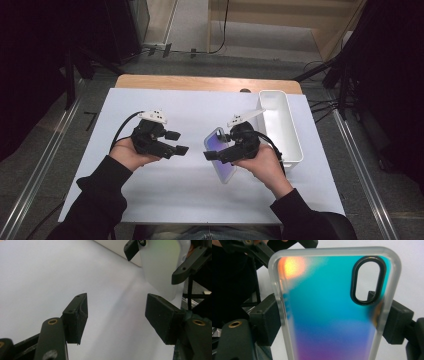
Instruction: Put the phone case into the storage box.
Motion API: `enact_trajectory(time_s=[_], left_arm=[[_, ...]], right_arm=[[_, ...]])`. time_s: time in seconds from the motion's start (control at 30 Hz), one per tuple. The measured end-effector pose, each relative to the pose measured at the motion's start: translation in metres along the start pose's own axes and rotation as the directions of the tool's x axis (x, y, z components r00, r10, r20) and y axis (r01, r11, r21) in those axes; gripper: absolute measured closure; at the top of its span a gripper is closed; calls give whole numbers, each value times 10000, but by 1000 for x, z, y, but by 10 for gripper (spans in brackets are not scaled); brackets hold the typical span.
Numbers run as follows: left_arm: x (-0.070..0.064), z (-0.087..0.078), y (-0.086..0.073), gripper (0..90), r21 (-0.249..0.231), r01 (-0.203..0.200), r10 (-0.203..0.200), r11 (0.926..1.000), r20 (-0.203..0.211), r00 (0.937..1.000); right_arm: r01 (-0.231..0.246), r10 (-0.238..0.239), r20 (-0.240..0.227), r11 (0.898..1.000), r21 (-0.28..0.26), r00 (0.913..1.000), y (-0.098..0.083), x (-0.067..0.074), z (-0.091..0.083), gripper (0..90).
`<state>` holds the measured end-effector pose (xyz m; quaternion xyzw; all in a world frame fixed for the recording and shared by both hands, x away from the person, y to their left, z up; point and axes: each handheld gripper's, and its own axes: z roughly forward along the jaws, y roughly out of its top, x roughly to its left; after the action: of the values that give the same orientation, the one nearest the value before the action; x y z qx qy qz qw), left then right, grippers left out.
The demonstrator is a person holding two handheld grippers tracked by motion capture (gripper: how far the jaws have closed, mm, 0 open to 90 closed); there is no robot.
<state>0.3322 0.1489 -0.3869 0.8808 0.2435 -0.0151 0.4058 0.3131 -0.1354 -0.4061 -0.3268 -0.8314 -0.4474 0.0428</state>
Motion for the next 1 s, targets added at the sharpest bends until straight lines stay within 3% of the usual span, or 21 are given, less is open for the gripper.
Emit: enact_trajectory(time_s=[0.23, 0.47, 0.7, 0.83, 1.0], left_arm=[[-2, 3, -14, 348, 27, 99, -98, 9999, -178, 9998], [-5, 2, -27, 348, -242, 315, -324, 9992, -355, 9988], [-9, 2, -40, 348, -216, 271, -283, 9994, -563, 9980], [-12, 3, -47, 348, -319, 601, -617, 9977, -539, 9966], [-15, 3, -54, 348, -193, 514, -524, 9985, -577, 9970]], right_arm=[[-28, 28, -39, 10000, -53, 10000, 0, -2, -4, 160], [-18, 17, -95, 10000, -75, 10000, 0, -2, -6, 160], [-30, 29, -128, 9999, -99, 9999, 0, -3, -9, 160], [-112, 110, -167, 9999, -90, 9998, 0, -4, -11, 160], [-204, 201, -260, 9997, -104, 9995, 1, -5, -13, 160]])
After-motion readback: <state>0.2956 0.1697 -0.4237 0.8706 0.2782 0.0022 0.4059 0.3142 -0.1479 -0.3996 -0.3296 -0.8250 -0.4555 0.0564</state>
